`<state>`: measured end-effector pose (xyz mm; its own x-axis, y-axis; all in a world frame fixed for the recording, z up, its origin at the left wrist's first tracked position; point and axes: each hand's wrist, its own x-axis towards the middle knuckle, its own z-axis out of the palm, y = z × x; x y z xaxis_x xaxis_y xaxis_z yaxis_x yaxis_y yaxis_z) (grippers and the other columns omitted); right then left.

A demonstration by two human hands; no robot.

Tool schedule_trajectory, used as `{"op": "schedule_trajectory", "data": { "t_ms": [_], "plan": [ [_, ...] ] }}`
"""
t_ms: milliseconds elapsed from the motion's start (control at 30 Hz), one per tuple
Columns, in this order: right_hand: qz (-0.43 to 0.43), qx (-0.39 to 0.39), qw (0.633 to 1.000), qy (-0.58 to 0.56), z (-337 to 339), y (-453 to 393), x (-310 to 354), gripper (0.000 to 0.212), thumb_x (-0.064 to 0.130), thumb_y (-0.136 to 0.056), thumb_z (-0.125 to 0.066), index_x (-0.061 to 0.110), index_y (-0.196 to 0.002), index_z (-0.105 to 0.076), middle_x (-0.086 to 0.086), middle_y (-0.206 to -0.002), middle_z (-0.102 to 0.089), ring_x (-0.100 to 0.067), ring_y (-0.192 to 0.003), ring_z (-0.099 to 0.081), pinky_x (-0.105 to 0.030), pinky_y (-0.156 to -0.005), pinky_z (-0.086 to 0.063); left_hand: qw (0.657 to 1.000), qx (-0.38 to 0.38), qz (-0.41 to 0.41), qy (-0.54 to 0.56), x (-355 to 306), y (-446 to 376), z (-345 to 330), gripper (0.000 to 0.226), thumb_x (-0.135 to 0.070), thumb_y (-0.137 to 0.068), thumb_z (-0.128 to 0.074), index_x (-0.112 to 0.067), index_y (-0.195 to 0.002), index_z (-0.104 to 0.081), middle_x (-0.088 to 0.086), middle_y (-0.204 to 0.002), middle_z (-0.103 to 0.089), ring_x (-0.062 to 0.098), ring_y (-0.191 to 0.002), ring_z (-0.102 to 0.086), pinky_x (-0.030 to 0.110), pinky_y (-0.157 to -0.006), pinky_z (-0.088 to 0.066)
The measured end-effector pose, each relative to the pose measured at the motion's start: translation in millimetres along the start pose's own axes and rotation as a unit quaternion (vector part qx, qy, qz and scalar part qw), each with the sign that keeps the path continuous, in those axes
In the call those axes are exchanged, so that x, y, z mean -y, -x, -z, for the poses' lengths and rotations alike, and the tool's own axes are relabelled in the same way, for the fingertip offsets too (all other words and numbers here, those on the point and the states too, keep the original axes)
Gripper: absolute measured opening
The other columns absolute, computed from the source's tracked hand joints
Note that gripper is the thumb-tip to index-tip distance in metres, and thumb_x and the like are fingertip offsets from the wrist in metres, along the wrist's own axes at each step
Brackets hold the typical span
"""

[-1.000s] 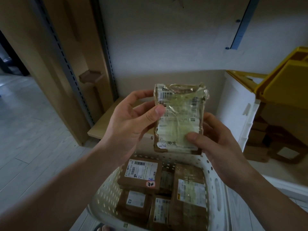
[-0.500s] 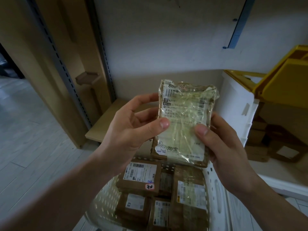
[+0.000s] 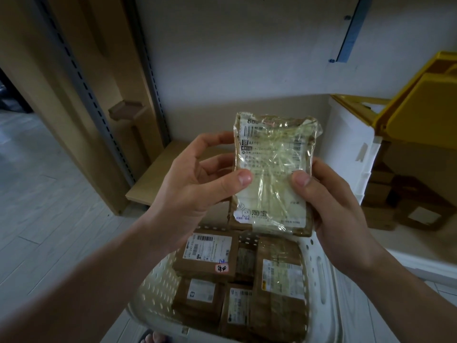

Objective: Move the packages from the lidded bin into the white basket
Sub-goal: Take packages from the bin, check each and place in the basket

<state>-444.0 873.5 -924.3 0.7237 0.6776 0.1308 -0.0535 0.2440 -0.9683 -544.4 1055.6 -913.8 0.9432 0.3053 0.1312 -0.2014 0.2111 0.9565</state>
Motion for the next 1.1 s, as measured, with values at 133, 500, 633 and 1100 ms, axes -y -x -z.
{"op": "schedule_trajectory", "data": {
  "t_ms": [133,500,633,1100],
  "plan": [
    [-0.006,-0.002,1.0,0.012,0.3,1.3,-1.4,0.041,0.032,-0.087,-0.059,0.009,-0.12,-0.061,-0.006,-0.103,-0.076,-0.022,-0.092,-0.076,-0.026,-0.069,-0.06,1.0,-0.001,0.007,-0.01,2.2,2.1,1.8,0.066,-0.015,-0.073,-0.077,-0.013,-0.134,-0.05,0.026,-0.123,-0.068,0.053,-0.114,-0.063,0.058,-0.092,-0.058],
    [0.005,0.015,1.0,0.01,1.5,1.2,-0.8,0.043,0.041,-0.087,-0.075,0.015,-0.119,-0.062,0.0,-0.103,-0.076,-0.018,-0.097,-0.074,-0.024,-0.075,-0.058,1.0,-0.013,0.013,0.004,5.7,2.7,1.9,0.076,-0.013,-0.076,-0.076,-0.025,-0.143,-0.041,0.035,-0.127,-0.061,0.057,-0.119,-0.057,0.063,-0.098,-0.052],
    [-0.002,0.064,0.998,0.01,6.5,0.1,-2.4,0.069,0.026,-0.073,-0.076,0.014,-0.135,-0.05,-0.005,-0.115,-0.074,-0.024,-0.105,-0.073,-0.028,-0.075,-0.06,0.999,-0.033,0.01,0.023,5.7,3.3,3.6,0.08,-0.01,-0.077,-0.076,-0.031,-0.146,-0.04,0.044,-0.134,-0.047,0.064,-0.127,-0.044,0.079,-0.102,-0.037],
    [-0.07,0.03,0.991,0.113,14.7,-2.3,-10.8,0.056,0.028,-0.084,-0.064,0.022,-0.138,-0.053,-0.005,-0.105,-0.075,-0.02,-0.097,-0.073,-0.028,-0.07,-0.059,0.993,-0.059,0.052,-0.085,8.9,3.4,7.5,0.059,-0.011,-0.081,-0.074,-0.015,-0.135,-0.051,0.017,-0.121,-0.072,0.039,-0.115,-0.068,0.061,-0.102,-0.052]
  ]
}}
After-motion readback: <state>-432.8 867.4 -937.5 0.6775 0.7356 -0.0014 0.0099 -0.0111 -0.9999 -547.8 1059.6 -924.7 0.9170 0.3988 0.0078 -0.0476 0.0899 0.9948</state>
